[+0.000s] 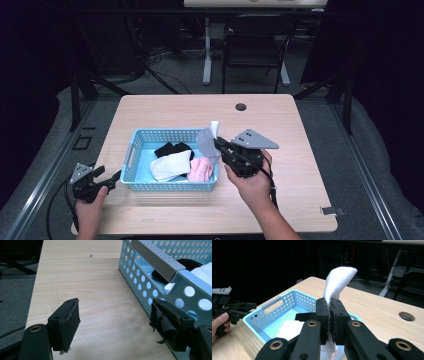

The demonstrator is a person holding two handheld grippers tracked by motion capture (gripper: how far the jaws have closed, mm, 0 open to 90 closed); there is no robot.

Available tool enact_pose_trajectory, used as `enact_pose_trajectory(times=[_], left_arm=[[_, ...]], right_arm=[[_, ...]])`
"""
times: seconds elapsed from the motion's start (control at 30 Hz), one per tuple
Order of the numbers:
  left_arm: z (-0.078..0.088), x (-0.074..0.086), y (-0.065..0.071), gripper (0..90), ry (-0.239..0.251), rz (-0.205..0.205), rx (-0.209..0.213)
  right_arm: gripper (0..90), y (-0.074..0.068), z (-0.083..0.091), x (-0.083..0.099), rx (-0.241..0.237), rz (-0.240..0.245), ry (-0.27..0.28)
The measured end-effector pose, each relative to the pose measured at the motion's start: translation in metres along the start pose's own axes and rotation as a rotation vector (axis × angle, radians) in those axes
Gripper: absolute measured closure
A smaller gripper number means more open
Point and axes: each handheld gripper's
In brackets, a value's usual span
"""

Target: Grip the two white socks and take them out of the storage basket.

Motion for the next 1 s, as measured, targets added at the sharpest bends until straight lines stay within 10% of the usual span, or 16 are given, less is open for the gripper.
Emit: enact_pose_trajectory(times=[1.0], left_arm=[[0.000, 0.000, 0.000, 23.7, 0.003, -0.002, -0.004]], right_arm=[[85.8, 0.049, 0.027, 0.054, 0.160, -0.039, -0.014]])
Point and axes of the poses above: each handheld gripper's, and its own axes: z roughly backward along the jaws, x roughly out of its underside, y roughly to its right, and after that the axes turned 14 degrees about -z, right-handed
